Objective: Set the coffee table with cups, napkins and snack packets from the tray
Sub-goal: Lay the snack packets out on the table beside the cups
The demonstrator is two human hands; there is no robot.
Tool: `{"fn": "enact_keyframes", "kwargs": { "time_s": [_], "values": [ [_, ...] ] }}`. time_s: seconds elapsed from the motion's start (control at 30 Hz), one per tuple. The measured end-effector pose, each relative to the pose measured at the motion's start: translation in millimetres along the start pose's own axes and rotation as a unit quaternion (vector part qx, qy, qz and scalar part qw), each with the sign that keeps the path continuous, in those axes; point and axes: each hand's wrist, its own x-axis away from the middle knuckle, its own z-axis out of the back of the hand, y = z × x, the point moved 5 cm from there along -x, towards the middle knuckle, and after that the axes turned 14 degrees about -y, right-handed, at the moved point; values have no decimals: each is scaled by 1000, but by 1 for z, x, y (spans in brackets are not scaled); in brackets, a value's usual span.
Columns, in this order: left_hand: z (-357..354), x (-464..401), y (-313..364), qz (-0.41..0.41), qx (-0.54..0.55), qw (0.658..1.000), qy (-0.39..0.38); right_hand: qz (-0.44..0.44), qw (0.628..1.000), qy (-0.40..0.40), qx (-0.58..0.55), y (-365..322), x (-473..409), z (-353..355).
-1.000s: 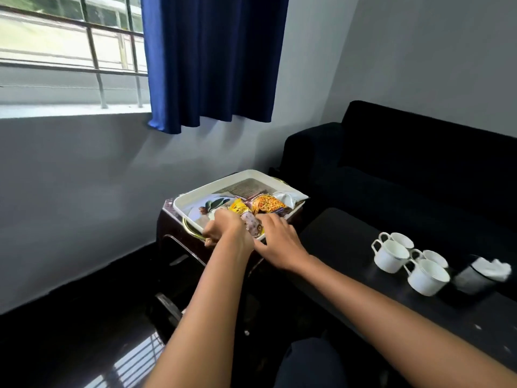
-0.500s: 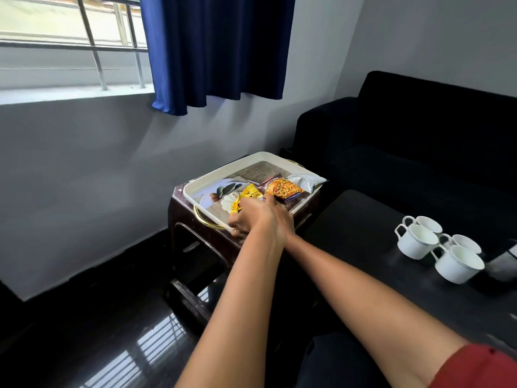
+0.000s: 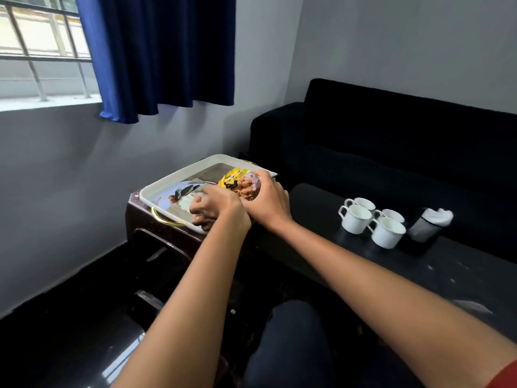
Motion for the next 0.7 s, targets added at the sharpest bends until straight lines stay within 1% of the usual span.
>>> {"fn": "enact_keyframes", "kwargs": {
  "time_s": [0.03,0.1,0.17,0.23,0.33,0.47,0.57,0.63,0.7],
  "values": [
    [-4,4,-5,14,-11,999,-30,-1,1000,8,-1,4,8,9],
    [-14,17,-22,62,-34,990,-124,-3,1000,23,-3,15,30,27],
    [-24,37,-40,109,-59,967,-225,-4,999,42,6,26,51,45],
    [-27,53,-55,125,-78,948,-283,-12,998,57,16,39,71,62],
    [-29,73,-77,128,-127,926,-332,-16,997,69,31,56,102,80],
    [-23,99,-110,135,-175,901,-372,-15,994,81,69,78,149,91],
    [-8,122,-138,167,-187,878,-408,-40,991,85,93,93,192,99],
    [4,134,-149,182,-191,872,-413,-59,990,76,103,98,220,102],
    [15,143,-151,163,-231,864,-417,-78,991,62,93,99,247,102]
  ]
}}
